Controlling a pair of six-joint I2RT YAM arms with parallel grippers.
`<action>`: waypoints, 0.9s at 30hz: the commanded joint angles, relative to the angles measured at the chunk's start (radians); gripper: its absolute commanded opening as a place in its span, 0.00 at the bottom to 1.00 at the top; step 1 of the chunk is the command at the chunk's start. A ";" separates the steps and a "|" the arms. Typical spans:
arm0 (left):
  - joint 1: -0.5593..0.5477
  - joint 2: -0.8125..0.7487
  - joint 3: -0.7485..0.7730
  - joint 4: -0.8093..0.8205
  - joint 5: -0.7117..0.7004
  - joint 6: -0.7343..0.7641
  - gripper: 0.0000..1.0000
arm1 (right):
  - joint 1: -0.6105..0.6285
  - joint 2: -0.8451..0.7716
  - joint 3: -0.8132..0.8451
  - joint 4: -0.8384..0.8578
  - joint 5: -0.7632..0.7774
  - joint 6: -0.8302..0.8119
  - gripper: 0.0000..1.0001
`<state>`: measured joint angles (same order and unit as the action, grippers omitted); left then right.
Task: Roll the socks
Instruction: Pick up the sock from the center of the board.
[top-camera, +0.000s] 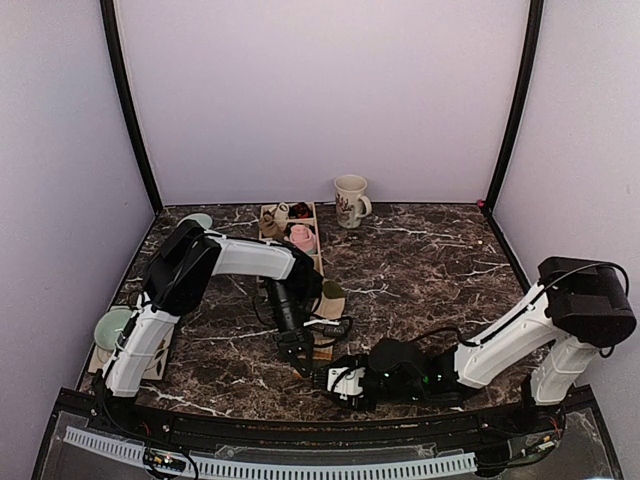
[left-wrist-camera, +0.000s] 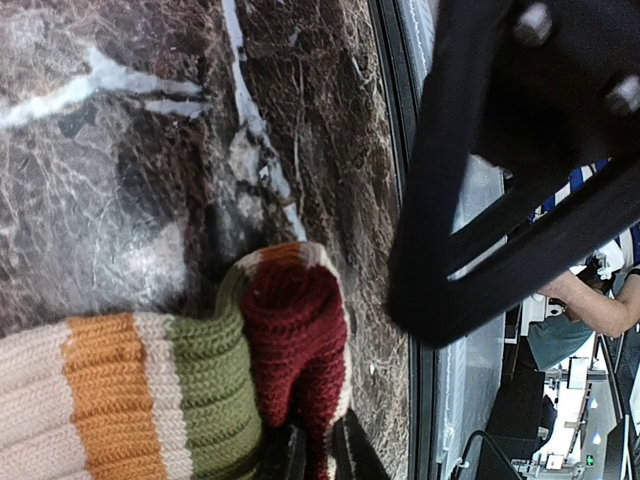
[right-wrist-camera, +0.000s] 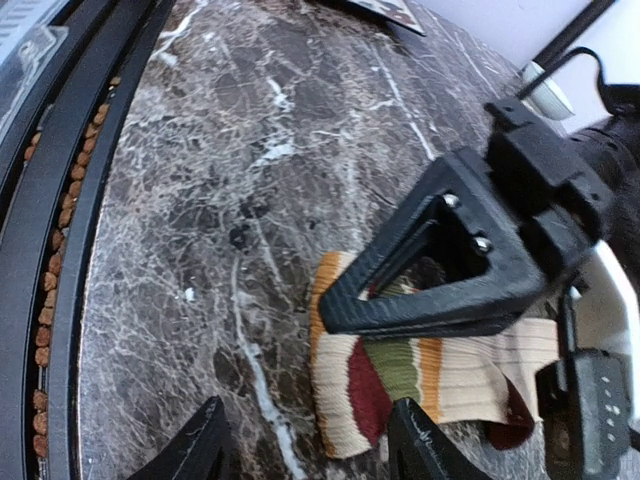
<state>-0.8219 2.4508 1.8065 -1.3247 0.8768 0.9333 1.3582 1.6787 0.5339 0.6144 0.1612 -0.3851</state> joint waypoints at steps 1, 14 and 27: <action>0.000 0.072 -0.013 0.036 -0.202 -0.007 0.12 | -0.014 0.080 0.046 0.089 -0.098 -0.054 0.52; 0.001 0.067 -0.018 0.049 -0.226 -0.003 0.13 | -0.071 0.162 0.092 0.111 -0.134 -0.044 0.40; 0.008 0.032 -0.047 0.097 -0.240 -0.030 0.16 | -0.081 0.179 0.078 0.007 -0.192 0.105 0.00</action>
<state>-0.8219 2.4554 1.8145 -1.3346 0.8680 0.9249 1.2831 1.8313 0.6102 0.6804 -0.0021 -0.3656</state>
